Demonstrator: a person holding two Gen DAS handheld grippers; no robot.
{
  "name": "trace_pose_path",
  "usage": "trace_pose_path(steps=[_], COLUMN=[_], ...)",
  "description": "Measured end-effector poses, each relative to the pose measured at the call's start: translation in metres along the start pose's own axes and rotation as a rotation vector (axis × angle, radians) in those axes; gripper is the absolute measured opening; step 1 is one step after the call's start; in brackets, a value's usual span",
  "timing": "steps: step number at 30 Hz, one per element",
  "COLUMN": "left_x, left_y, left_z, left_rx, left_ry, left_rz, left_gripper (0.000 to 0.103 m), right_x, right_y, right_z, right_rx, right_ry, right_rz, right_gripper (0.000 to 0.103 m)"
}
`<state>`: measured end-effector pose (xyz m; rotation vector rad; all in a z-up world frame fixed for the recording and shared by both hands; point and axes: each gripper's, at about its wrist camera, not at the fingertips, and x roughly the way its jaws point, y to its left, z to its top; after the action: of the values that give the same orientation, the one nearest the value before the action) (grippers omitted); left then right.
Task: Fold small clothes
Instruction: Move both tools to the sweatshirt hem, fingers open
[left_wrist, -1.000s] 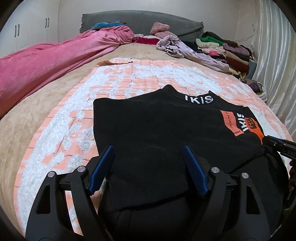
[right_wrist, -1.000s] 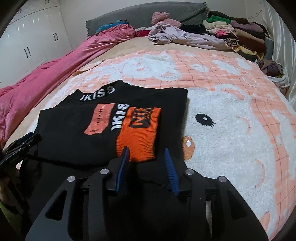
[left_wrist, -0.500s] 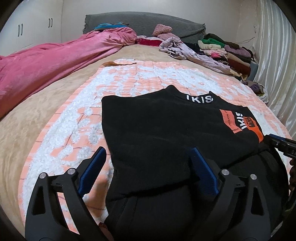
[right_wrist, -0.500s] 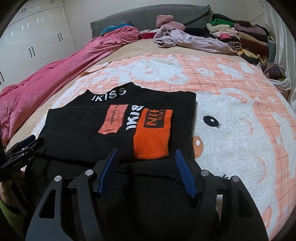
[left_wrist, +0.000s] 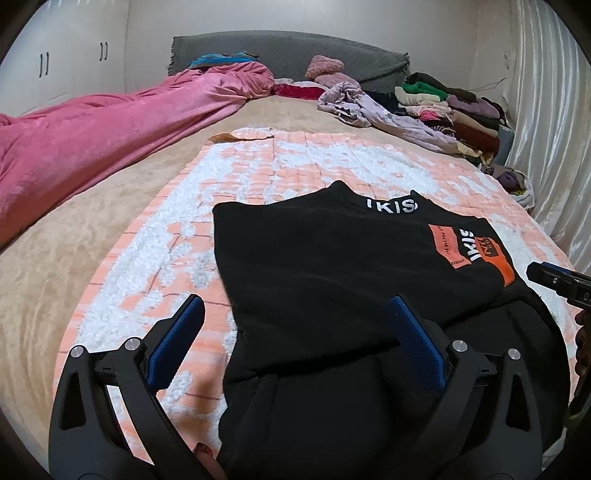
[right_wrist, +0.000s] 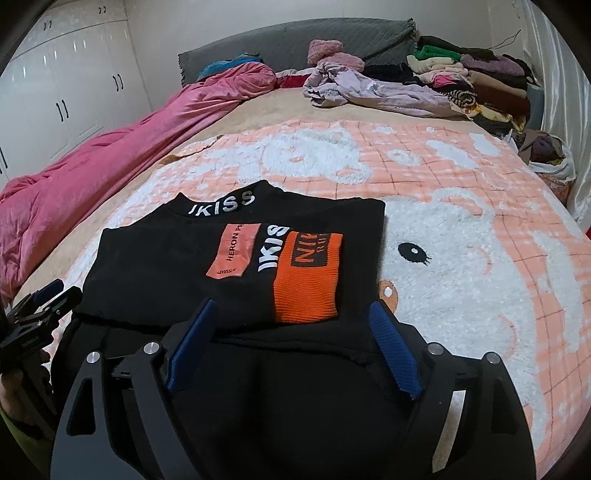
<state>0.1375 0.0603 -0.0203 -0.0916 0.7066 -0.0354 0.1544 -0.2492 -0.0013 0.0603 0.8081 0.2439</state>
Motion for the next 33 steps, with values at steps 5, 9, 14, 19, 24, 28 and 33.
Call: trace_pose_path(steps=[5, 9, 14, 19, 24, 28, 33], left_x=[-0.009, -0.017, -0.031, -0.047, -0.059, -0.067, -0.078], left_y=[0.001, 0.001, -0.001, -0.004, -0.006, -0.009, -0.011], left_z=[0.001, 0.001, 0.001, 0.000, -0.002, -0.006, -0.011], left_rx=[-0.001, 0.006, 0.016, 0.036, 0.046, 0.056, 0.071], left_ry=[-0.004, -0.010, -0.024, -0.040, -0.044, -0.042, -0.043], left_rz=[0.007, 0.014, 0.026, 0.040, 0.047, 0.049, 0.057], left_gripper=[0.093, 0.093, 0.093, 0.093, 0.093, 0.093, 0.093], right_x=[-0.009, -0.018, -0.028, -0.038, -0.047, -0.054, -0.063], right_y=[0.003, 0.006, 0.008, 0.009, 0.010, 0.011, 0.010], right_z=[0.000, 0.000, -0.002, -0.007, -0.013, -0.020, -0.028], right_rx=[-0.008, -0.015, -0.019, -0.019, -0.022, -0.029, -0.031], right_ry=[-0.013, -0.027, -0.039, -0.045, -0.049, -0.045, -0.045], right_rz=[0.001, 0.003, 0.008, 0.012, 0.022, 0.028, 0.034], right_gripper=[0.084, 0.084, 0.084, 0.084, 0.084, 0.084, 0.084])
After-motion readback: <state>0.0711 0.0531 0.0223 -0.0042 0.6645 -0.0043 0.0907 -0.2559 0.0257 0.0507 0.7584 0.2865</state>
